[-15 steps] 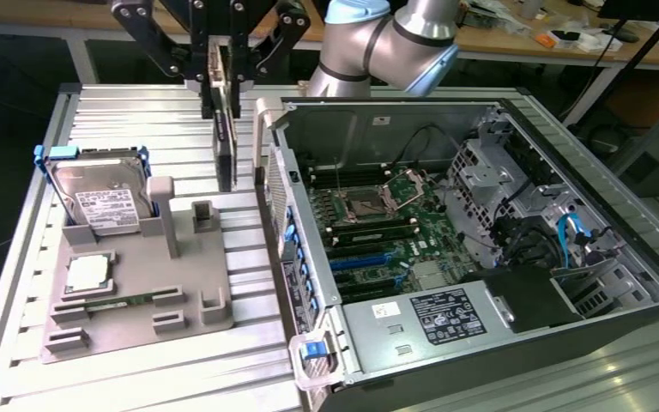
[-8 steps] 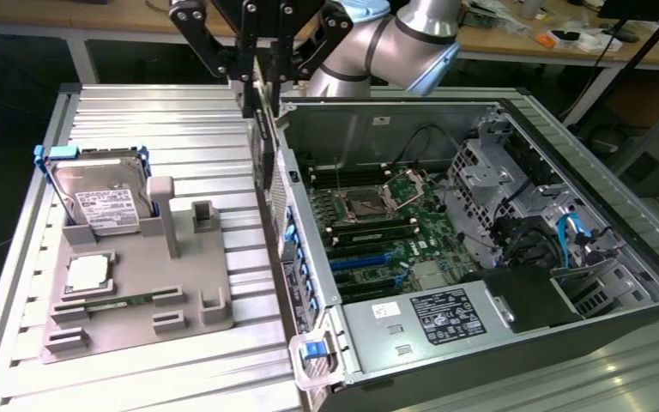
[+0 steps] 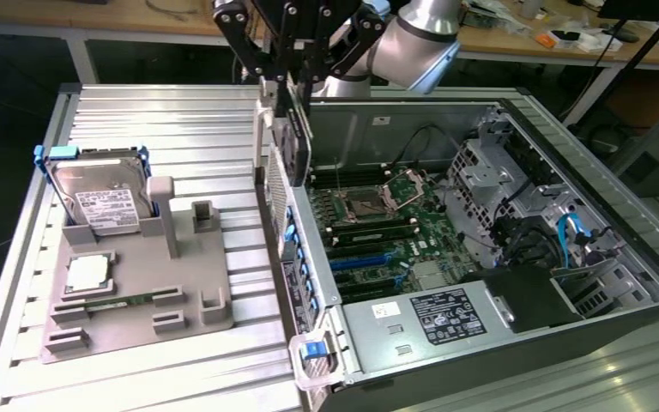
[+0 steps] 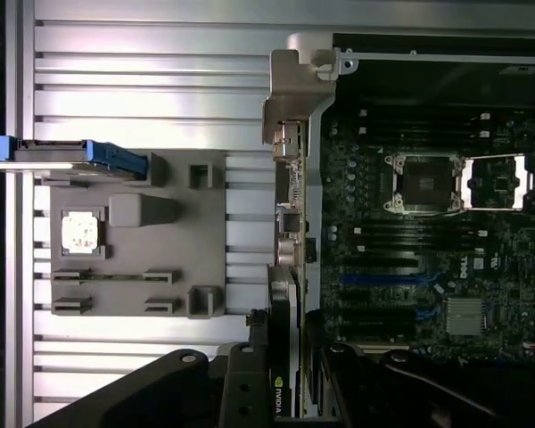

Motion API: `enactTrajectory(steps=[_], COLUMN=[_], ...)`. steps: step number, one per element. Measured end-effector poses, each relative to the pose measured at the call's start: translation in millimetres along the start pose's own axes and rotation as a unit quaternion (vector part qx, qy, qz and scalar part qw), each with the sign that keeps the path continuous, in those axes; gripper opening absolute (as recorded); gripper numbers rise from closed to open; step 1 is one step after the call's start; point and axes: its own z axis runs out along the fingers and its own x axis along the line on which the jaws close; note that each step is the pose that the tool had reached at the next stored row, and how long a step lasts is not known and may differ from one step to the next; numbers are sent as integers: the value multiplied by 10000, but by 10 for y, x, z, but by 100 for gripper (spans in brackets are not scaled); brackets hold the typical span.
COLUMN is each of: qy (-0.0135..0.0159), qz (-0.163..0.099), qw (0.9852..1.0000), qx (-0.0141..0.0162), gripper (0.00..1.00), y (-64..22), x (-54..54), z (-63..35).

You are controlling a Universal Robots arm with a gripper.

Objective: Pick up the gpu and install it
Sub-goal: 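Pick up the gpu and move the gpu toward the slot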

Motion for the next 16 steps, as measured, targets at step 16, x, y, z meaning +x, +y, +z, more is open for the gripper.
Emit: enactTrajectory(steps=[16], qy=[0], qz=[1], qw=[10000], qx=[0], gripper=[27], y=[-10], x=[-497], z=[-1])
